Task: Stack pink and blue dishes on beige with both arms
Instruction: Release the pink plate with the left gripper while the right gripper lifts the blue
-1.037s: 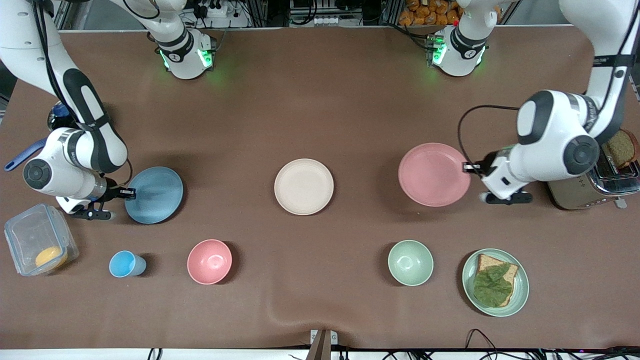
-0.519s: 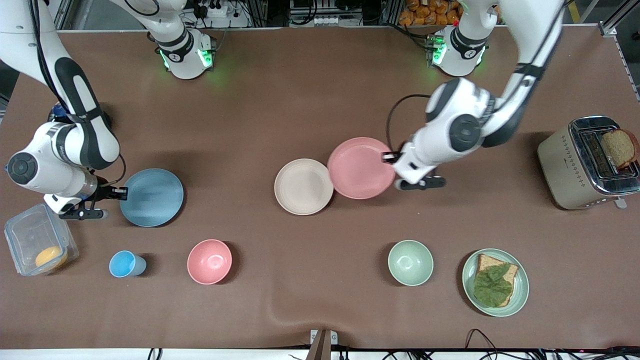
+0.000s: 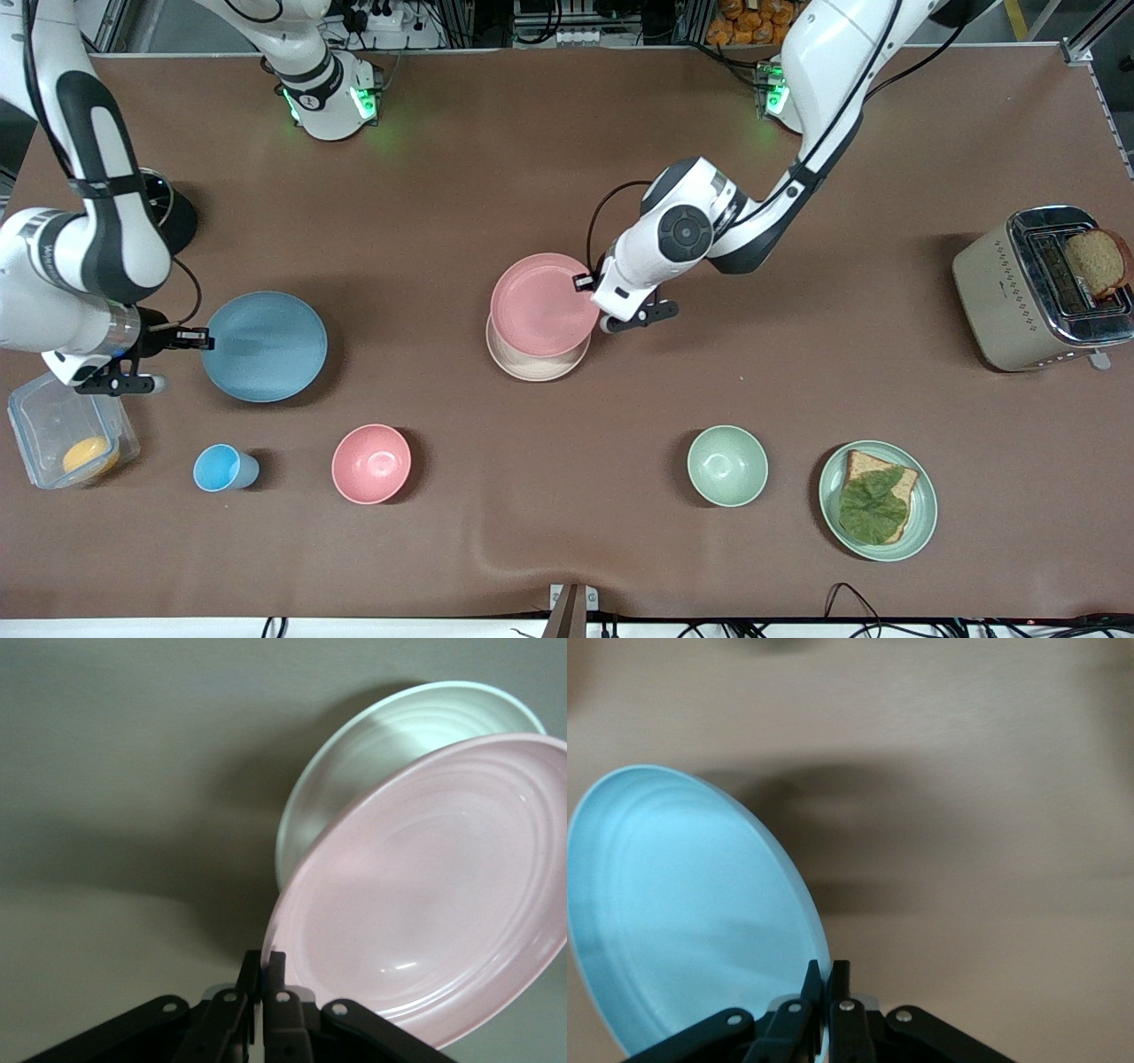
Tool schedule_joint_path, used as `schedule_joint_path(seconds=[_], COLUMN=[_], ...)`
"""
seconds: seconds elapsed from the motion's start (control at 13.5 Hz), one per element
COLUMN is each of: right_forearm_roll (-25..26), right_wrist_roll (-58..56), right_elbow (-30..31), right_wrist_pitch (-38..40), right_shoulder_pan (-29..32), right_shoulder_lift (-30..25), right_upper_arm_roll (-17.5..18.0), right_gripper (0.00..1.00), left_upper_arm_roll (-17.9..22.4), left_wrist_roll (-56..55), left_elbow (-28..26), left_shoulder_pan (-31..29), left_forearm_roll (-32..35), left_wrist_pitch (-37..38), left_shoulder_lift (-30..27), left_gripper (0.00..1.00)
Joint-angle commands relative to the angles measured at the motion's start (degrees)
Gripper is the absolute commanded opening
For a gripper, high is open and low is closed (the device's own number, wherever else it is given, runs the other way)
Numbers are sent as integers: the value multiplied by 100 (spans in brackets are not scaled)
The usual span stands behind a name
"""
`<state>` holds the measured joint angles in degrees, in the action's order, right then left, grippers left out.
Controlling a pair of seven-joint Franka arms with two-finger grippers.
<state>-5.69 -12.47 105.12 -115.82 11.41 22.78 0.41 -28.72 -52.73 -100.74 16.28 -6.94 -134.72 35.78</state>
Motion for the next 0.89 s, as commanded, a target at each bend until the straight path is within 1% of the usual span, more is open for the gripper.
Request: schedule_joint_path(seconds=[0.0,0.15,0.22,0.3,0.59,0.81], right_forearm_roll=[-414,-791,-924,-951,-986,-1407], right_wrist_roll=[8,17,43,113,271,263], right_elbow=[-350,-535,-684,-764,-730,-686], right_wrist_pitch=[533,849,998,1043,1044,1316], right_shoulder_pan=[-7,-147,-278,-332,-789,-965], right_shoulder_lift=[-19,-19,-10,7,34,34], right_upper_arm_roll=[125,144,135,135,135,135], right_gripper=[0,0,0,0,0,0], left_upper_arm_roll=[200,244,279,297,306,306], left_wrist_roll=[-88,-62,-53,-53,-106,-106], left_elbow=[511,547,547,547,547,538], left_shoulder_pan=[182,182,182,191,322,340], left_forearm_roll=[0,0,0,0,-9,-9], left_wrist_pitch=[-1,-36,-80,-133,-177,-186], left_shoulder_lift=[437,517,561,587,596,588], left_gripper=[0,0,0,0,0,0])
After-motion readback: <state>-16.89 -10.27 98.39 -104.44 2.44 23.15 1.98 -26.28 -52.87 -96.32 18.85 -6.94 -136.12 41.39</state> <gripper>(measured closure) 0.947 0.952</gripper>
